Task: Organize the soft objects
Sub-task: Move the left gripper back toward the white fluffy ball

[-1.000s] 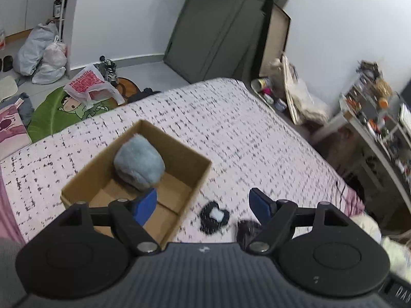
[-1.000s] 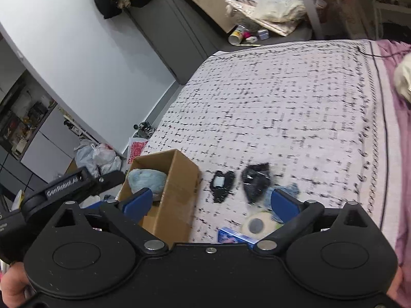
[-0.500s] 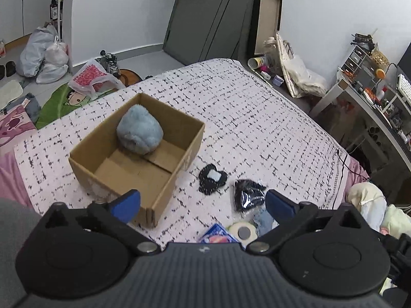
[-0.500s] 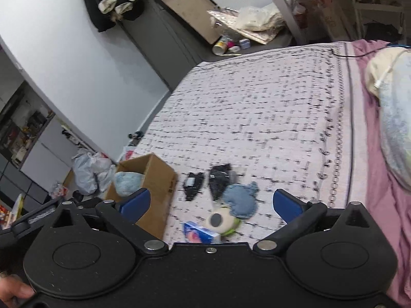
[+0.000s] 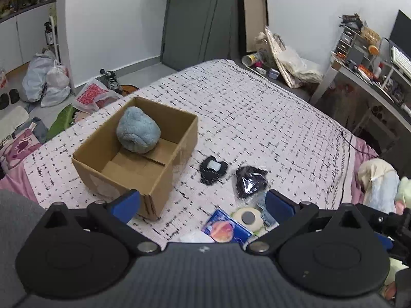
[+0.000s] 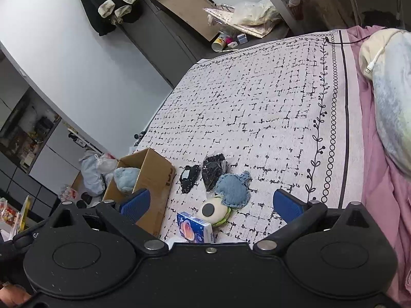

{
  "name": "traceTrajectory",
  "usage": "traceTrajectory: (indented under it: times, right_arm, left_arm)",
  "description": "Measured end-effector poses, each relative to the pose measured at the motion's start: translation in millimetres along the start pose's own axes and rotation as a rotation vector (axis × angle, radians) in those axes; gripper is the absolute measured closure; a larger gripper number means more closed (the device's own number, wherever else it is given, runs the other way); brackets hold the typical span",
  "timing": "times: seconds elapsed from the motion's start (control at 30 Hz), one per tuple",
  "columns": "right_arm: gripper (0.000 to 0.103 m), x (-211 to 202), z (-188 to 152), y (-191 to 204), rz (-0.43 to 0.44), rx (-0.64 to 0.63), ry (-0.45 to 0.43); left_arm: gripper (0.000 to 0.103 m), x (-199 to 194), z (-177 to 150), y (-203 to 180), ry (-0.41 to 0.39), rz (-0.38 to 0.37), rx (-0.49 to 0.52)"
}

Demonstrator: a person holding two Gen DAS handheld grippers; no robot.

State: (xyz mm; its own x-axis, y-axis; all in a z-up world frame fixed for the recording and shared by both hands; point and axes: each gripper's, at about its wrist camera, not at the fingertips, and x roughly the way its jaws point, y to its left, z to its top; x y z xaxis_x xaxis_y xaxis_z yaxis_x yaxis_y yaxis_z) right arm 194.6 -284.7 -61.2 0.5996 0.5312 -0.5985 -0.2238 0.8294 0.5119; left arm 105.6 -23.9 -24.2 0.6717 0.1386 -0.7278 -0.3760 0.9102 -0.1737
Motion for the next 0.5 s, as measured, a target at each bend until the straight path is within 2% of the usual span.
traceTrajectory:
  times: [0.07,0.2,0.5]
  right_arm:
    - [0.000,-0.5,-1.7,-4.0,0.004,0.014,0.005]
    - [0.000,-0.1,-5.1,-11.2,0.021,0.037,0.020]
    - [0.000,6.9,-9.2,-30.7,0.036,0.105,0.055]
  left_arm:
    - [0.000,1.5,-3.0,-0.4,0.020,-0.018,-0.010]
    - [0.000,6.1,-8.6,-8.8,0.027,0.028,0.025]
    - [0.000,20.3,-15.9,-17.8,0.094,0.049,0.044]
